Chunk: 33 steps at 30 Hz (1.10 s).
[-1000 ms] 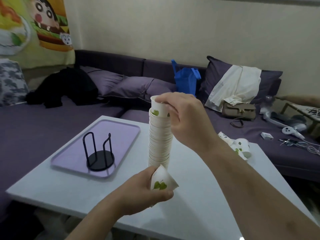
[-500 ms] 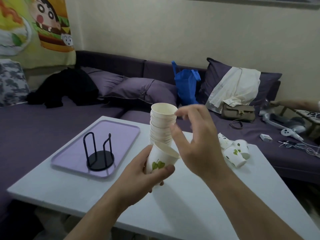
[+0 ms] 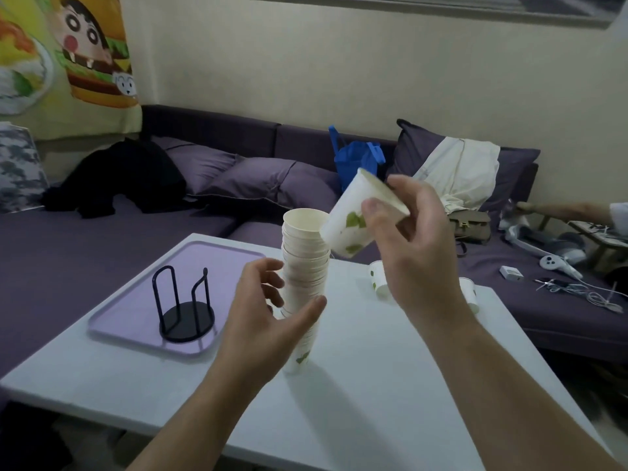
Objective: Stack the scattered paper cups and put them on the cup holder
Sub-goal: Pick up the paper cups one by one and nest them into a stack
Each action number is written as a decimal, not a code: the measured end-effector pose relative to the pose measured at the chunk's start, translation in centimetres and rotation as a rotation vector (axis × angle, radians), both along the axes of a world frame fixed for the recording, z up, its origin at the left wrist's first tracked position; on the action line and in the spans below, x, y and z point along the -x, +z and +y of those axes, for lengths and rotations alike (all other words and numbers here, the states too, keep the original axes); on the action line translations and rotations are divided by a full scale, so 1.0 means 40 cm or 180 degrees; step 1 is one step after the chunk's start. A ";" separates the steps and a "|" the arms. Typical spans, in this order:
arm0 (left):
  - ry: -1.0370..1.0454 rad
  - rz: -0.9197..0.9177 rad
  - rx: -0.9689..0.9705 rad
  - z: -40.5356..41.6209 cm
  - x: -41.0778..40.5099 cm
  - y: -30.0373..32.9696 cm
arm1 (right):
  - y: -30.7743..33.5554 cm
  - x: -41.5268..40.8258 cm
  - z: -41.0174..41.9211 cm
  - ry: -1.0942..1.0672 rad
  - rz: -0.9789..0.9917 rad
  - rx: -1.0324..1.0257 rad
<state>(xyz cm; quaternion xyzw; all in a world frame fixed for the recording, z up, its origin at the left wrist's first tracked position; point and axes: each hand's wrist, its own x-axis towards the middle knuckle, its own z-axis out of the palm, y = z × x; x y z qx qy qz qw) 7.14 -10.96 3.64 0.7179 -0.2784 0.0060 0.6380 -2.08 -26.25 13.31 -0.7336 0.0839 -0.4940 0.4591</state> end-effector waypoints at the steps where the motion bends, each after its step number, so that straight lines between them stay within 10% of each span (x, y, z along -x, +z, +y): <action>1: 0.0072 -0.0051 -0.0109 -0.003 -0.007 -0.005 | 0.019 -0.015 -0.006 -0.0046 -0.0031 0.0042; 16: -0.0295 0.0142 -0.0457 -0.048 -0.044 -0.049 | -0.030 -0.151 -0.009 -0.0068 0.1656 0.1312; 24: -0.0125 0.0071 -0.0710 -0.071 -0.057 -0.075 | -0.091 -0.112 -0.044 0.1248 0.1312 0.0148; 33: -0.0059 0.0135 -0.0589 -0.111 -0.078 -0.096 | -0.357 -0.032 -0.336 -0.1360 0.2709 0.0268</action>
